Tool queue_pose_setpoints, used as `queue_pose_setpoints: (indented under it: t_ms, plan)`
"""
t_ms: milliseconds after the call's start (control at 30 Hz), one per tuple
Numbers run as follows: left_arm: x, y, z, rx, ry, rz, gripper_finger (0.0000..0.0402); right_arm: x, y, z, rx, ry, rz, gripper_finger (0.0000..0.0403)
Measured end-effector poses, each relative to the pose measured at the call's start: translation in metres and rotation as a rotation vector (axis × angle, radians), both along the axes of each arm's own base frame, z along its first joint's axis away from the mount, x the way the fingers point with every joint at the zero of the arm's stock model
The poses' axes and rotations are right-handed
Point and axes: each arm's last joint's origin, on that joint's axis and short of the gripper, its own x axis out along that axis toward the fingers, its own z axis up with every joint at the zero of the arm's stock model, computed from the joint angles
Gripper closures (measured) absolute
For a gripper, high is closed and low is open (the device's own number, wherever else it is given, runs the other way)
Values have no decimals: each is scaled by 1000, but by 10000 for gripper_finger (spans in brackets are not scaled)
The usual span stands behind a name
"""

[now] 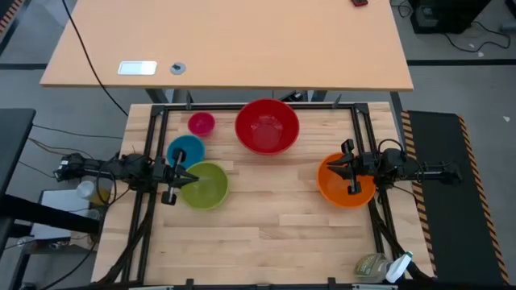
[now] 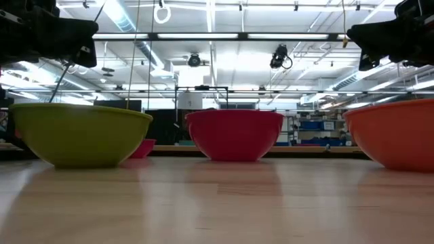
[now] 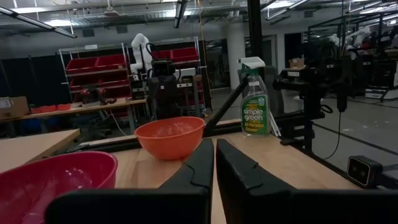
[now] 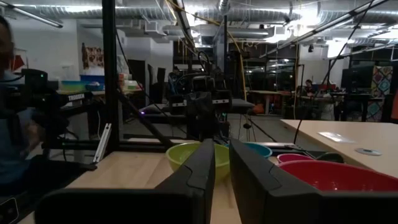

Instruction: Nest bowls inside each other

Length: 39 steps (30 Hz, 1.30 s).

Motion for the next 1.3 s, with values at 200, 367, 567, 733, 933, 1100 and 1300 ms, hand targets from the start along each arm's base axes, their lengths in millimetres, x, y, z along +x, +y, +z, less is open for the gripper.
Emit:
queue_pose_setpoints:
  t_ms: [200,367,567,733,933,1100,1300]
  plan:
    - [0,0,0,0,0,0,379,0,0,0,0,0,0,343]
    - [0,0,3,2,-26,1,379,0,0,0,0,-1,0,343]
    - [-4,1,14,-46,-147,-6,379,-3,0,11,20,-122,9,343]
    - [-4,1,15,-48,-152,-6,379,-9,-1,25,-28,-274,-56,344]
    - [-5,3,20,-70,-204,66,379,-8,-15,40,139,-109,-392,344]
    - [-9,11,26,-185,-267,320,379,0,-21,64,180,87,-458,343]
    - [-11,17,27,-271,-287,468,371,8,-16,101,70,58,-221,343]
